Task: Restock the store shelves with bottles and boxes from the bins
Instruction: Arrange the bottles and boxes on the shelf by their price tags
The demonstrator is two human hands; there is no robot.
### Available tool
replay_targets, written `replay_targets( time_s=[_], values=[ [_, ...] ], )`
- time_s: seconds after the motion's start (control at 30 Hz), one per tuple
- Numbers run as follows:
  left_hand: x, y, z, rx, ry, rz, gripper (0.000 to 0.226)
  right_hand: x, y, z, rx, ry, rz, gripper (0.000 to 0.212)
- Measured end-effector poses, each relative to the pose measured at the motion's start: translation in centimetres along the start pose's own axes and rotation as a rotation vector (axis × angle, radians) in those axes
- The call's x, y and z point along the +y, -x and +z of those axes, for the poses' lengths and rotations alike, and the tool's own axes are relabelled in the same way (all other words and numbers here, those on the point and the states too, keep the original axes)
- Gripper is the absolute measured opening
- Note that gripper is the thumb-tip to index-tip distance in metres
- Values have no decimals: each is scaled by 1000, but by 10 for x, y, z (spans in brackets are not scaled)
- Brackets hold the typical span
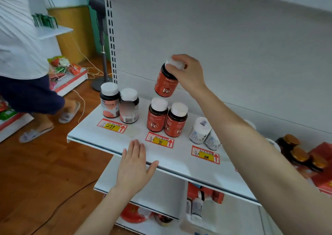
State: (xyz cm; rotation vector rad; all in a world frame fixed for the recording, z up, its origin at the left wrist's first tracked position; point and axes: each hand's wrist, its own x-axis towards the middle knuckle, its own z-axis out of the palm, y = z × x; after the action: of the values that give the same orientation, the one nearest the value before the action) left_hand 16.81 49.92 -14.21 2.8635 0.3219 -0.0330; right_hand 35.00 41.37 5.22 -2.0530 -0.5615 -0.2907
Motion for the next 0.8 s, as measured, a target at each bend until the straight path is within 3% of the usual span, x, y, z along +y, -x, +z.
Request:
replay_targets(
  time_s=[0.4,0.8],
  values=[
    [-1,-6,-2,20,-68,-31,89,53,-18,49,-362,177,205,41],
    [0,-5,-1,37,-67,-5,89,54,-12,50,-383,204,249,30]
  ],
)
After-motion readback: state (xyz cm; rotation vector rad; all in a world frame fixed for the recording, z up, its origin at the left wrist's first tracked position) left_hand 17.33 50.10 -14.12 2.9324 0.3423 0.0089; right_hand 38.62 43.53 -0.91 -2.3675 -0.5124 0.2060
